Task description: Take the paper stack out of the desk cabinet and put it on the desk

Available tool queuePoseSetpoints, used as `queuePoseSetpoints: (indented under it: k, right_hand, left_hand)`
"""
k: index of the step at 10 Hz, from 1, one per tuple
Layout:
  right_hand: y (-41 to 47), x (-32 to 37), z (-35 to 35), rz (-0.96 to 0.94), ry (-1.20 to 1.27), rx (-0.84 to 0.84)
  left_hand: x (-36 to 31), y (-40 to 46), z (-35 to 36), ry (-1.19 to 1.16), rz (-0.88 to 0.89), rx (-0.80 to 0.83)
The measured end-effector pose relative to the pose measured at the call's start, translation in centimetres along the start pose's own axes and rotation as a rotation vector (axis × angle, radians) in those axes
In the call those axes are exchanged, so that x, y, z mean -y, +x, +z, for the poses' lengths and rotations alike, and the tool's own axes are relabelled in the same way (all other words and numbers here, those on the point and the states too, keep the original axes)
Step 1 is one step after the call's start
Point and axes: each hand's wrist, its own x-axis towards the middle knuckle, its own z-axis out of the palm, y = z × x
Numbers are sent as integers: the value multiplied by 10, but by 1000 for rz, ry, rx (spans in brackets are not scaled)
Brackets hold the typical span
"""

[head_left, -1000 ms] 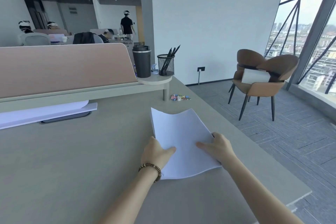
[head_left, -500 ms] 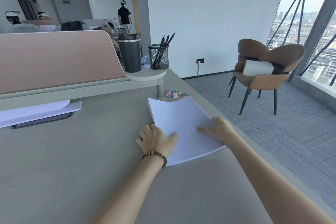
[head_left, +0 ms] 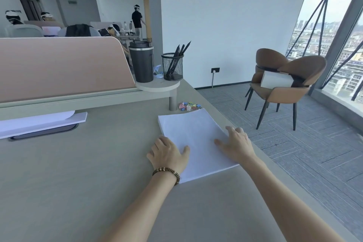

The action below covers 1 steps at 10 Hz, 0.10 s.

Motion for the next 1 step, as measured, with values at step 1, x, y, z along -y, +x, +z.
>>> queuePoseSetpoints:
  k: [1]
  right_hand:
    - [-7, 4, -4, -42, 107, -74]
  left_hand:
    - [0, -10, -16, -8, 109, -3]
